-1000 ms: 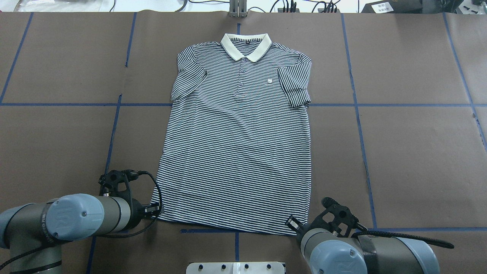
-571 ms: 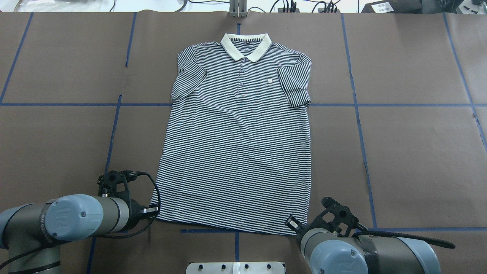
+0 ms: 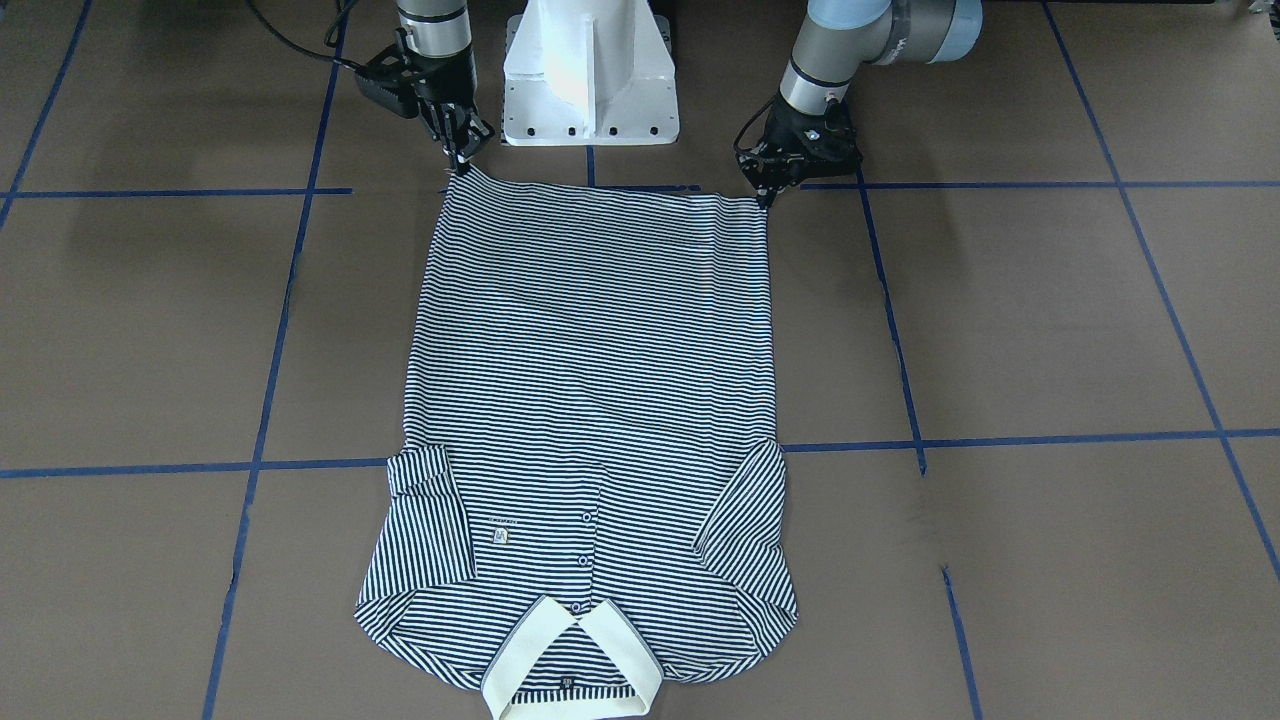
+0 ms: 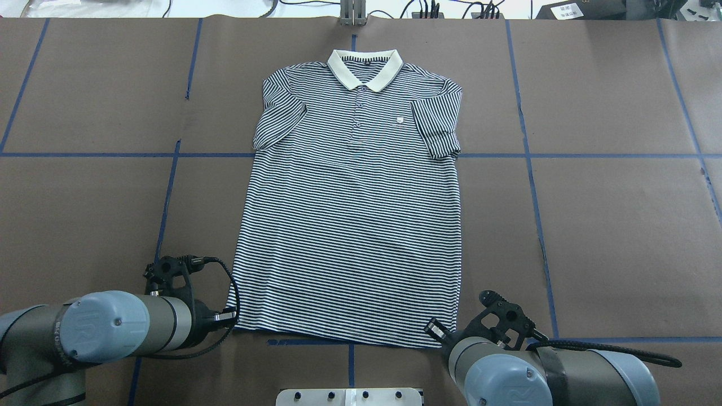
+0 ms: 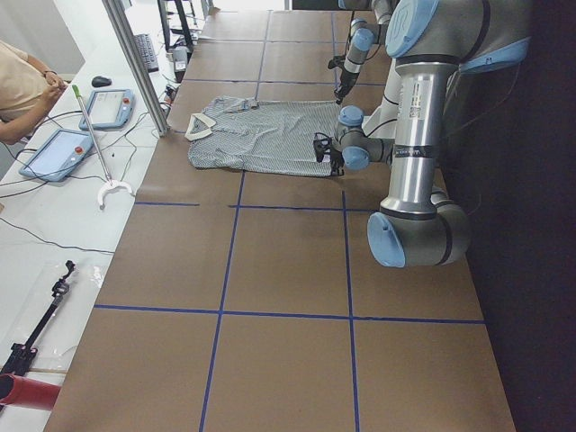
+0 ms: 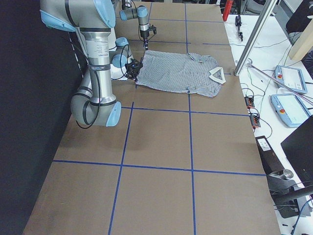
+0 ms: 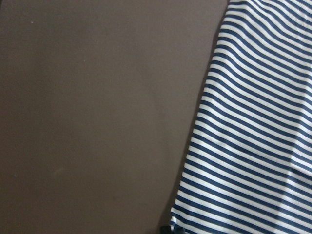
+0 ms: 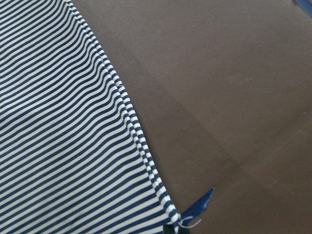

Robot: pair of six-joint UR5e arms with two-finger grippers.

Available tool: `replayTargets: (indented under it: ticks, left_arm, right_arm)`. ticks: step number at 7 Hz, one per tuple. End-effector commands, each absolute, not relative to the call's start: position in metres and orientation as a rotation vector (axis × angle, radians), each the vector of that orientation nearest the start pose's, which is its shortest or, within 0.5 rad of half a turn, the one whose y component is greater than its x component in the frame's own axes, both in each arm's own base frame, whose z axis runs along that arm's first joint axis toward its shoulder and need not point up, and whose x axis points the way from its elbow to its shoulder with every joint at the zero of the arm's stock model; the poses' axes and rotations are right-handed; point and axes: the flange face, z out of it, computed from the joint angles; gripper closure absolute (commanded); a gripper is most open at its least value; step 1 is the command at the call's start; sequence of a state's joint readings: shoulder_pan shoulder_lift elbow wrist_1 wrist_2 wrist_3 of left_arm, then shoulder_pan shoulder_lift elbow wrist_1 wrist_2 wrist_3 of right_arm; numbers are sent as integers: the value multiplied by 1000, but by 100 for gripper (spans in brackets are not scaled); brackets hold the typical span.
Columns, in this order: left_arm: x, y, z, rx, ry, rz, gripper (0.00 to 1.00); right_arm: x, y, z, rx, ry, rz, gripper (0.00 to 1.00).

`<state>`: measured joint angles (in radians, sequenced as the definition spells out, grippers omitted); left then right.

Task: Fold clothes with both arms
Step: 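Grasp the other hem corner nearest the robot with the left gripper, then lift the hem with both grippers and fold it toward the collar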

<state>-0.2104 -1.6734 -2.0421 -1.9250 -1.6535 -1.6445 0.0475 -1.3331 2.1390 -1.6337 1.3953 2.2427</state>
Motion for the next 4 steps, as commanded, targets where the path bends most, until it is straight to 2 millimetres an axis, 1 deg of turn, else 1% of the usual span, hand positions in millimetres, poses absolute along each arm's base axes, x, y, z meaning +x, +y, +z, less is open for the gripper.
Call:
replayTargets:
  ticks: [1, 2, 3, 4]
  left_arm:
    - [480, -187, 329, -94, 945, -212, 100]
    - [480, -181, 325, -124, 949, -243, 100]
    - [482, -177, 325, -176, 943, -334, 100]
    - [483, -177, 324, -198, 941, -377, 100]
  right_arm:
    - [-477, -169, 306, -70, -768, 732, 100]
    - [-461, -168, 314, -59, -757, 709, 100]
    - [-449, -166, 319, -55, -747, 701, 100]
    - [-443, -167, 314, -58, -759, 701, 100]
